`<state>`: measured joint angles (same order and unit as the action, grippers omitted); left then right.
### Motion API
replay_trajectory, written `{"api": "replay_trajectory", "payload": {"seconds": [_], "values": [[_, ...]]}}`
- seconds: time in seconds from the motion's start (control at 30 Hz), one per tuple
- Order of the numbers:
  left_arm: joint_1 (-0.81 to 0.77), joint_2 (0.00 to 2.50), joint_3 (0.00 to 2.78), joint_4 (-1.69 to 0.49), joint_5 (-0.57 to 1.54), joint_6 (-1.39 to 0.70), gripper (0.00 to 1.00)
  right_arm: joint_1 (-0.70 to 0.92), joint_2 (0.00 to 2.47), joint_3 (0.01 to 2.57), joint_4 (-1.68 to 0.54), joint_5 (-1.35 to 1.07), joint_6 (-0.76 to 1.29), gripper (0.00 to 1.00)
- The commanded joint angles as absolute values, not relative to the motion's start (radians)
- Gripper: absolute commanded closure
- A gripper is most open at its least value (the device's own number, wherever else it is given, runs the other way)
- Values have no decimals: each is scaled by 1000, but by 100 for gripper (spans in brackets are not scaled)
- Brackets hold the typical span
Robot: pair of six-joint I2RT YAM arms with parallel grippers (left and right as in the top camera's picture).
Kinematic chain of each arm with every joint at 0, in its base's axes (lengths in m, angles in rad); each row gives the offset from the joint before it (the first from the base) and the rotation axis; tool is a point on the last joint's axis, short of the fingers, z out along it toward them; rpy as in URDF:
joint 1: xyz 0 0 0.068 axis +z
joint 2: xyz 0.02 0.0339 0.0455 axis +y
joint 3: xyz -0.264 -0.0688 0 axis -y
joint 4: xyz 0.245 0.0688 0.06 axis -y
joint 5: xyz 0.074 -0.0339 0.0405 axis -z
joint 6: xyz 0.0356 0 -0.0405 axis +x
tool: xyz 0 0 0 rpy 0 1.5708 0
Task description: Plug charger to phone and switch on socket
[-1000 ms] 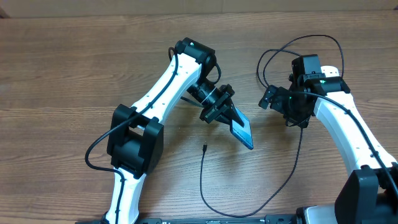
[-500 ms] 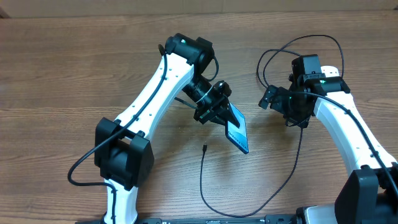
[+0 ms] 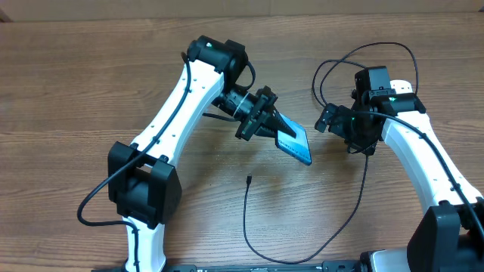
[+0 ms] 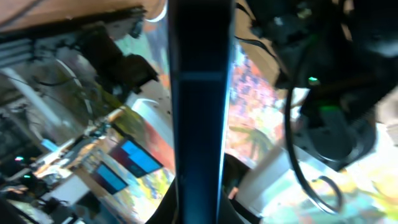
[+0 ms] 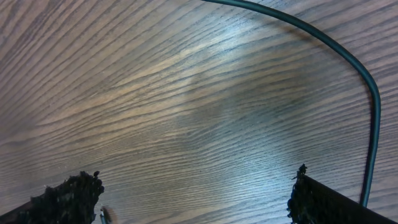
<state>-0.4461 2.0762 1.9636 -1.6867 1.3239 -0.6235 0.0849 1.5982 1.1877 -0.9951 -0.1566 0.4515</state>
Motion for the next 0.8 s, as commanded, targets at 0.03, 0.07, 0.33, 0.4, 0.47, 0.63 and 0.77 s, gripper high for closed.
{"api": "replay_trajectory", "payload": {"seconds": [0.03,0.07,0.33,0.4,0.47,0.63,0.77], "values": [[-432,2046,1965,-1691,1430,-659,96,81,1607,1185,-992,-147,447,0],[-431,2046,1965,-1691,1431,-661,96,81,1607,1185,-992,-147,447,0],[-430,2046,1965,-1689,1430,-682,96,81,1607,1185,-992,-147,447,0],[-430,2046,1965,-1689,1430,-681,96,81,1607,1185,-992,-147,447,0],[-430,2046,1965,-1689,1430,-682,96,81,1607,1185,-992,-147,447,0],[-430,2046,1965,-1689,1430,-682,96,81,1607,1185,-992,-147,447,0],[-430,2046,1965,-1690,1430,-690,96,81,1607,1185,-992,-147,447,0]]}}
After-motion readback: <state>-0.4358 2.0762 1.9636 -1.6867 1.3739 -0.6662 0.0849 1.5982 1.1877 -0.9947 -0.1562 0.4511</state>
